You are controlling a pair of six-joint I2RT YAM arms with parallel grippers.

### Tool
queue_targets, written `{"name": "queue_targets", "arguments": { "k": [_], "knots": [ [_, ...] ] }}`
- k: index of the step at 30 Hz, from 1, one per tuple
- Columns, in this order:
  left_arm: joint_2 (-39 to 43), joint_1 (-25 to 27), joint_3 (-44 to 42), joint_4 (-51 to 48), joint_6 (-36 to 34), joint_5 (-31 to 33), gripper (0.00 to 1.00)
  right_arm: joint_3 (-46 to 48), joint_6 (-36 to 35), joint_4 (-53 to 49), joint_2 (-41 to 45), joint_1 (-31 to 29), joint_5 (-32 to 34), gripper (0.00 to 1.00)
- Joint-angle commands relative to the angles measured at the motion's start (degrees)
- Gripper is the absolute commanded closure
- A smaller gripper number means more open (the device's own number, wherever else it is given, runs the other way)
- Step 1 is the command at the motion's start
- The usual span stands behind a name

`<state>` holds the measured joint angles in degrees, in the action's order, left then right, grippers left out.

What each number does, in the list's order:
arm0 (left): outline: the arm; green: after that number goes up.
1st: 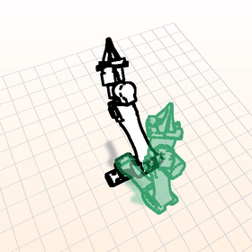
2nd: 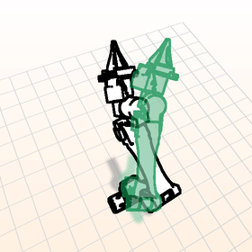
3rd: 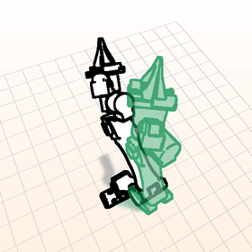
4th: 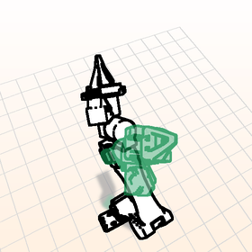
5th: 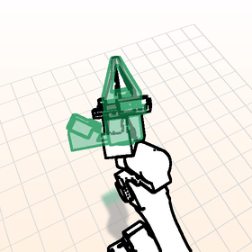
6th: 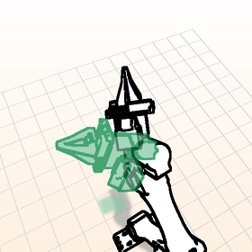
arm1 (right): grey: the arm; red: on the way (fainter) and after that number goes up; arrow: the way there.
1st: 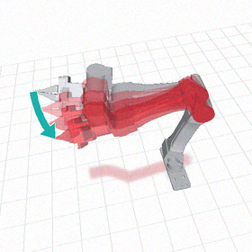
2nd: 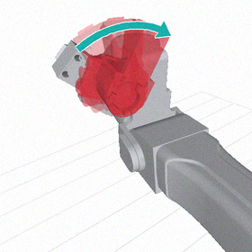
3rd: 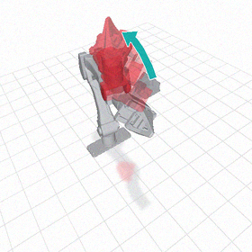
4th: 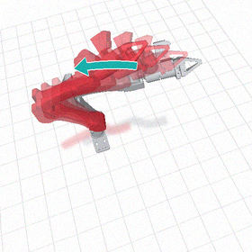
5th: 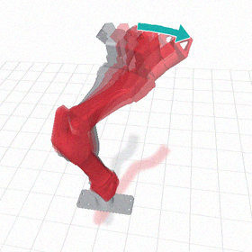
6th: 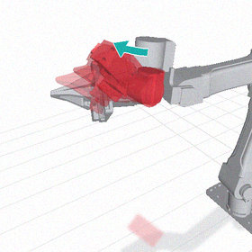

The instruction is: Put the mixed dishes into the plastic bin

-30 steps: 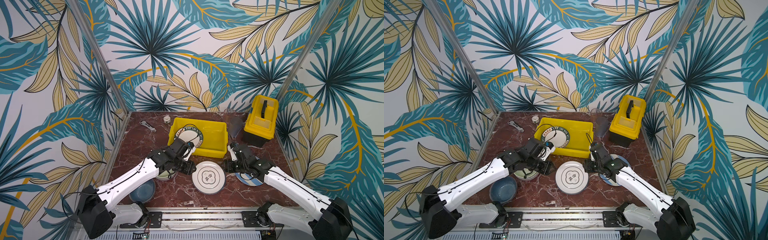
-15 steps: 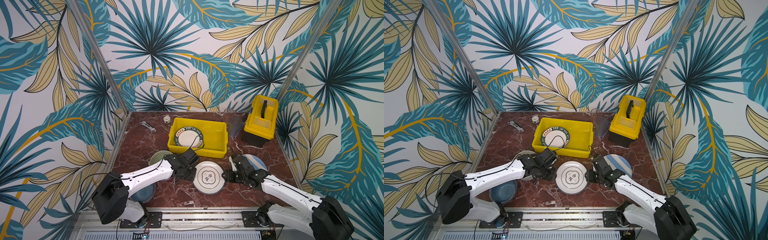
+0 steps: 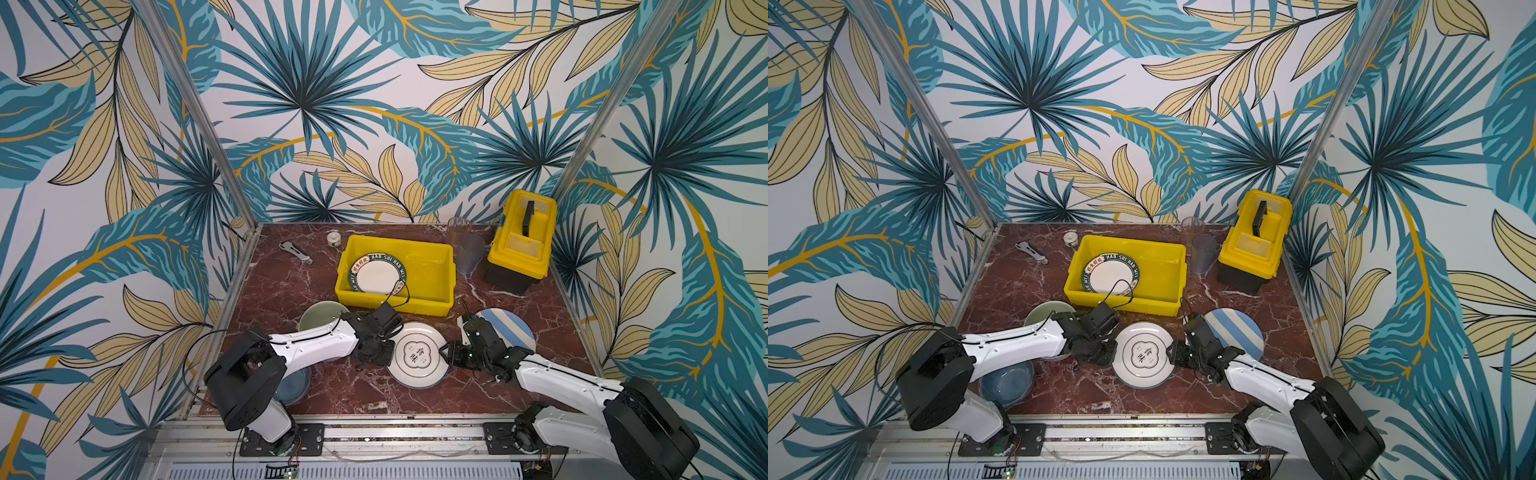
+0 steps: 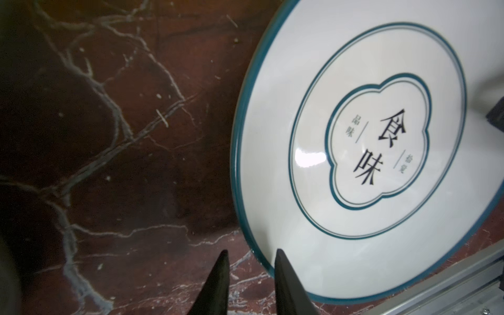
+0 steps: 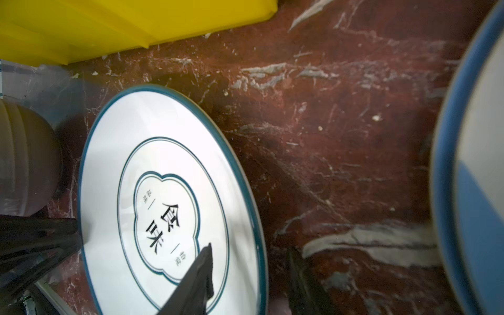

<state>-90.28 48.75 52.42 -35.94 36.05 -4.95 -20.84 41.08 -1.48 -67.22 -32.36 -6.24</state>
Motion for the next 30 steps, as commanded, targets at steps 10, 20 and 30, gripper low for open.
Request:
{"name": "queue_targets", "arguments": {
  "k": [10, 20, 30],
  "knots": [
    [-3.6, 0.3, -1.2, 3.8, 1.7, -0.1, 0.79, 2.5, 2.6, 8.1, -3.9, -0.2, -1.4, 0.58],
    [-6.3, 0.4, -2.1, 5.8, 2.5, -0.9, 0.85, 2.7, 2.2, 8.4, -2.2, -0.2, -3.6, 0.62],
    [-8.1, 0.6, -1.7, 7.1, 2.5, -1.0, 0.85, 1.5, 2.3, 4.6, 1.7, -0.2, -5.6, 0.80]
  ]
}}
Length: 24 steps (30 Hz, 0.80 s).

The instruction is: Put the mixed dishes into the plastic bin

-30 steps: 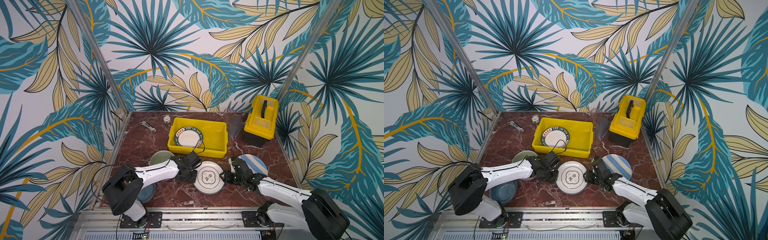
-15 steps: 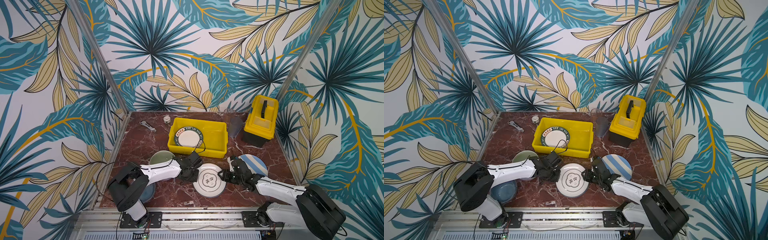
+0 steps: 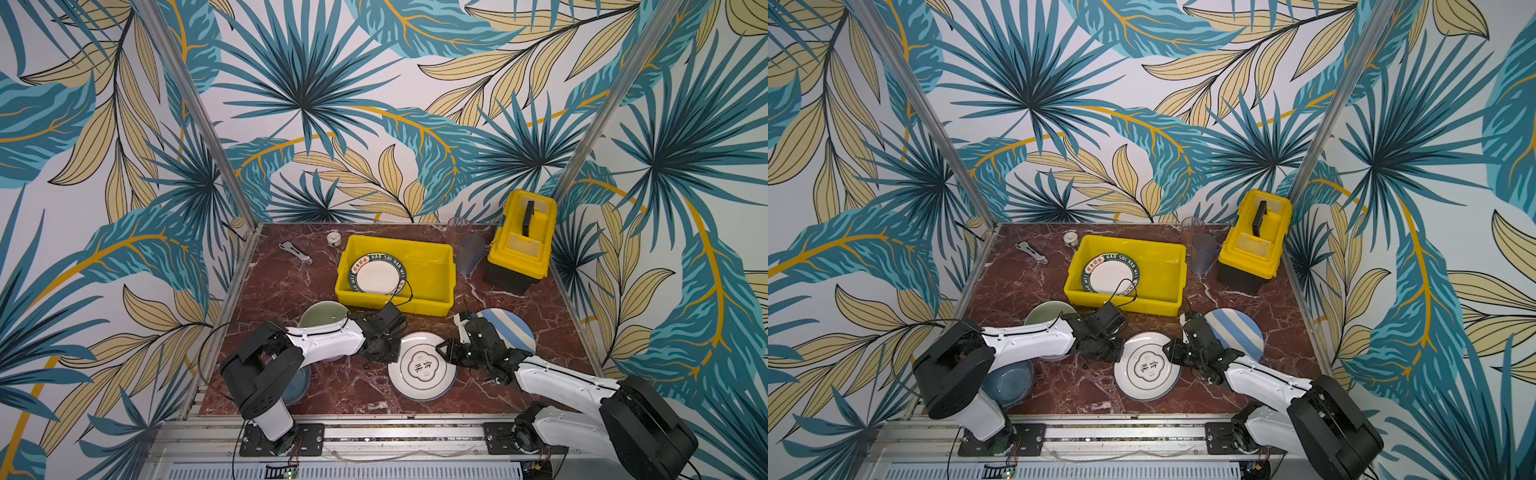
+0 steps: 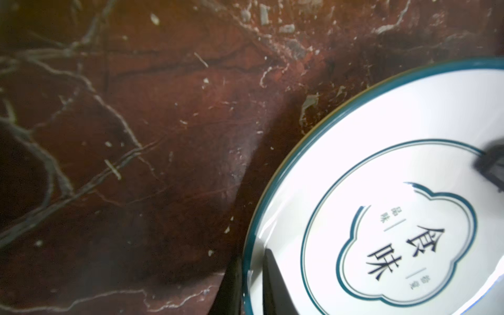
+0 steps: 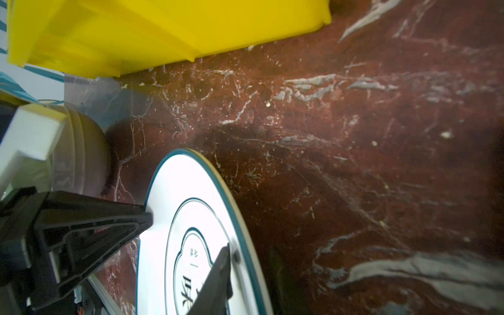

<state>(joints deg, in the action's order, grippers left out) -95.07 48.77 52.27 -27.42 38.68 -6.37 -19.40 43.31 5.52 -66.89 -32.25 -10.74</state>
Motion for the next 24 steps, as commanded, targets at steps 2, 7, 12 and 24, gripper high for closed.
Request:
{"name": "queue_targets", "arguments": {
  "k": [2, 7, 12, 24],
  "knots": [
    [-3.5, 0.5, -0.7, -1.5, -0.5, 0.1, 0.85, -0.4, 0.0, -3.9, 2.5, -0.3, -0.6, 0.83],
    [-2.3, 0.5, 2.5, -2.5, -1.1, -0.6, 0.83, -2.8, -1.1, -8.9, 5.5, -0.3, -0.2, 0.89],
    [1.1, 0.5, 7.7, -7.7, -2.8, 0.6, 0.71, -6.1, -3.1, -16.0, 8.8, -0.2, 1.5, 0.93],
    [13.2, -5.9, 14.9, -16.2, -6.6, -0.5, 0.59, -21.4, -10.1, -30.5, 11.0, -0.1, 1.5, 0.97]
  ]
}}
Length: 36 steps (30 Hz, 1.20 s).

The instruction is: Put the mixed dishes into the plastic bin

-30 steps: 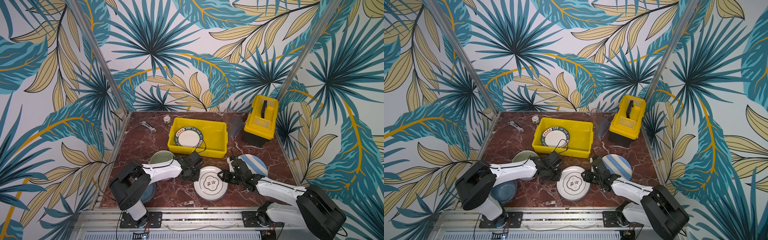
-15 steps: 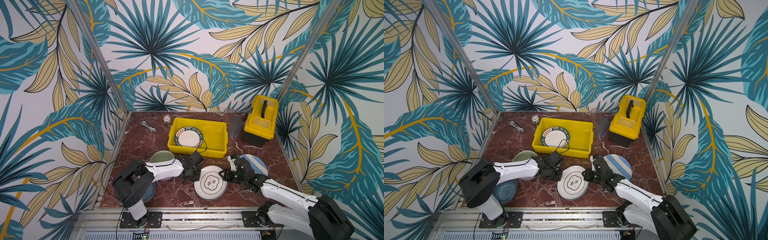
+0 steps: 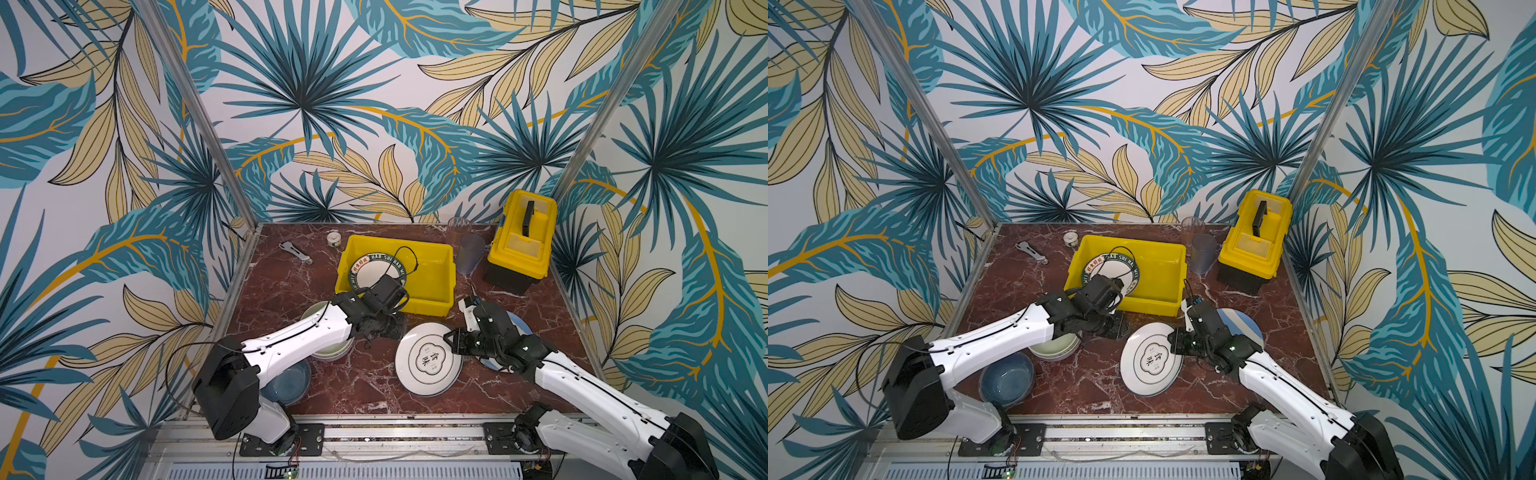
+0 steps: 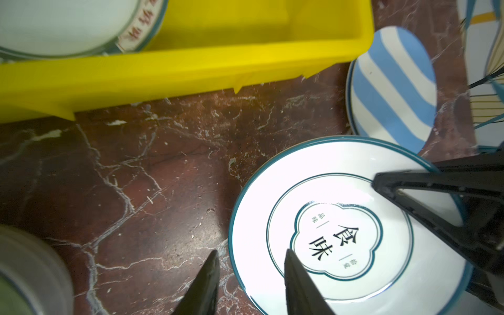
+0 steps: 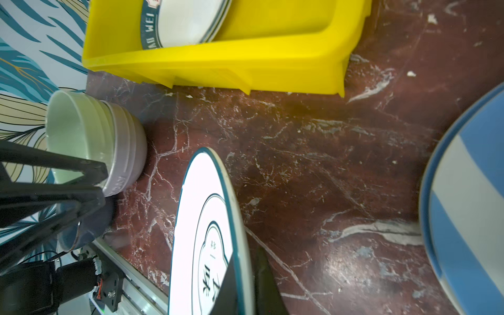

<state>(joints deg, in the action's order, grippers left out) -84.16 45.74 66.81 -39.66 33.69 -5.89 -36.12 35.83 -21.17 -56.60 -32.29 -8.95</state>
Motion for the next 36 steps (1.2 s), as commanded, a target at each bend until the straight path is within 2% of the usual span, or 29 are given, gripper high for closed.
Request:
{"name": "queue_targets", "arguments": {
  "k": [1, 6, 12, 17, 20, 21, 28, 32, 36],
  "knots": [
    [3.1, -3.6, 0.2, -4.5, -2.1, -1.0, 0.59, -6.4, -3.0, -4.9, 0.3, -0.1, -0.6, 0.97],
    [7.5, -8.7, -1.2, -6.8, -4.7, 1.9, 0.53, -14.8, -5.0, -8.6, -1.8, 0.0, -0.9, 0.98],
    [10.5, -15.6, -3.3, -6.8, -6.8, 4.3, 0.49, -25.0, -7.5, -10.8, -7.4, 0.4, 3.7, 1.00],
    [9.9, -21.5, -1.8, -6.5, -9.0, 5.4, 0.42, -28.5, -6.6, -4.9, -12.3, 1.8, 5.2, 1.00],
    [7.6, -24.3, 0.7, -6.5, -11.6, 5.3, 0.29, -30.8, -4.5, 0.2, -16.4, 3.2, 4.6, 1.00],
    [6.7, -25.1, 1.7, -6.3, -11.9, 5.8, 0.28, -32.1, -4.1, 1.1, -18.1, 3.5, 4.9, 1.00],
    [-1.5, -30.2, 8.6, -5.7, -15.7, 5.4, 0.30, -42.7, -3.3, 3.8, -28.7, 4.3, 7.4, 1.00],
    [-5.8, -32.9, 10.8, -4.7, -17.4, 3.2, 0.33, -45.6, -1.0, 5.7, -33.5, 4.5, 11.2, 1.00],
    [-9.9, -35.0, 12.5, -4.4, -19.0, 1.4, 0.37, -47.7, 0.6, 8.2, -38.8, 4.6, 11.4, 1.00]
  ]
}}
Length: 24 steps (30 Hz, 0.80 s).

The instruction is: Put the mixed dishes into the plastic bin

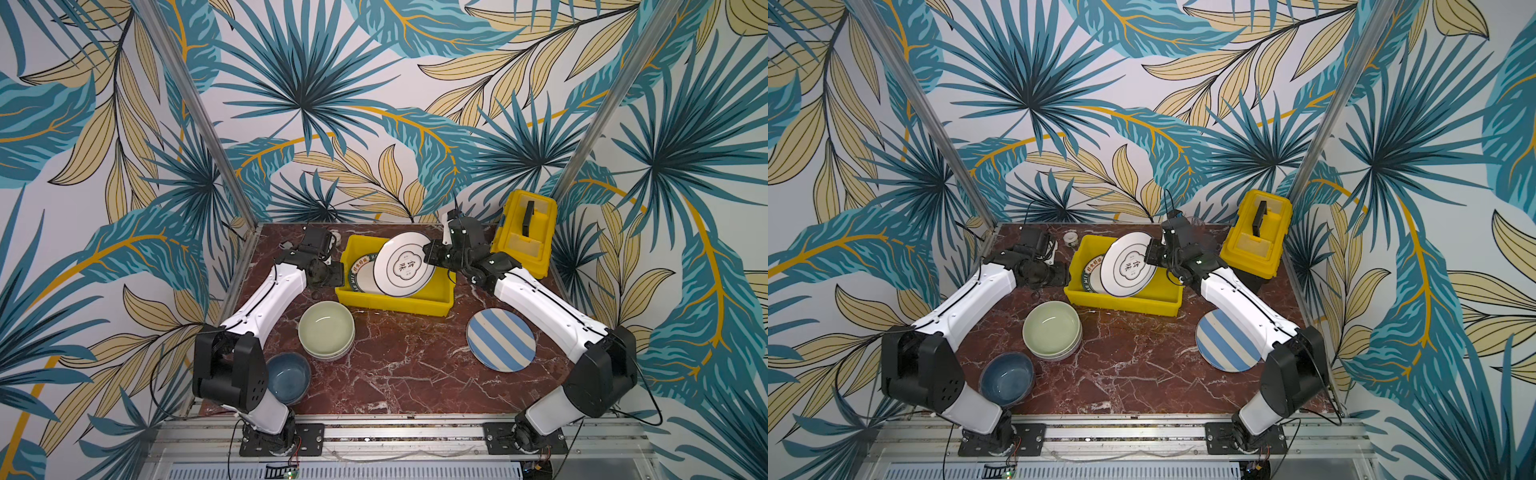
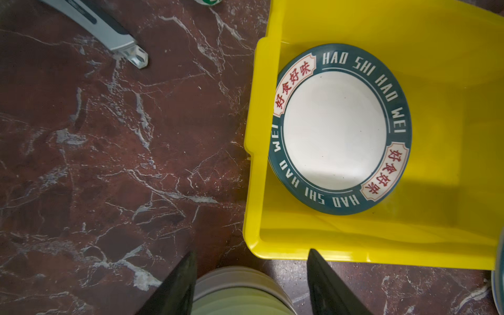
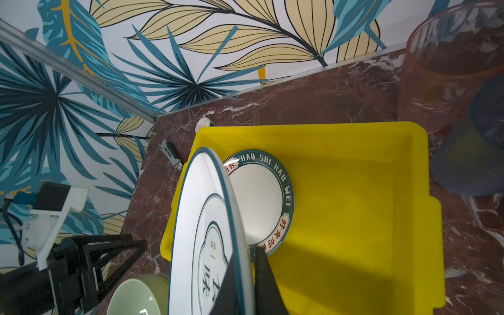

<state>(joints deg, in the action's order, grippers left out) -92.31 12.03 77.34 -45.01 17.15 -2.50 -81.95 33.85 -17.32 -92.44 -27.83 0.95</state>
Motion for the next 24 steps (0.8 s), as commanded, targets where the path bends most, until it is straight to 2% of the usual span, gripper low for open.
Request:
{"name": "queue_targets", "arguments": {
  "k": [1, 10, 19, 24],
  "knots": [
    [-2.6, -1.6, 2.3, 1.1, -2.7, -2.5, 0.38, -2.6, 2.9, 4.3, -4.5, 0.2, 1.2, 1.00],
    [-6.7, -2.0, 4.1, 1.5, -4.1, -5.7, 0.46, -8.7, 5.3, 7.9, -14.8, 0.2, -1.7, 1.00],
    [-9.4, -2.0, 4.4, 1.7, -4.4, -6.3, 0.54, -7.7, 6.6, 15.1, -20.0, 0.2, -6.5, 1.00],
    [-10.2, -2.1, 4.5, 2.0, -4.2, -6.8, 0.58, -6.4, 7.1, 16.4, -21.6, 0.2, -6.7, 1.00]
  ]
}}
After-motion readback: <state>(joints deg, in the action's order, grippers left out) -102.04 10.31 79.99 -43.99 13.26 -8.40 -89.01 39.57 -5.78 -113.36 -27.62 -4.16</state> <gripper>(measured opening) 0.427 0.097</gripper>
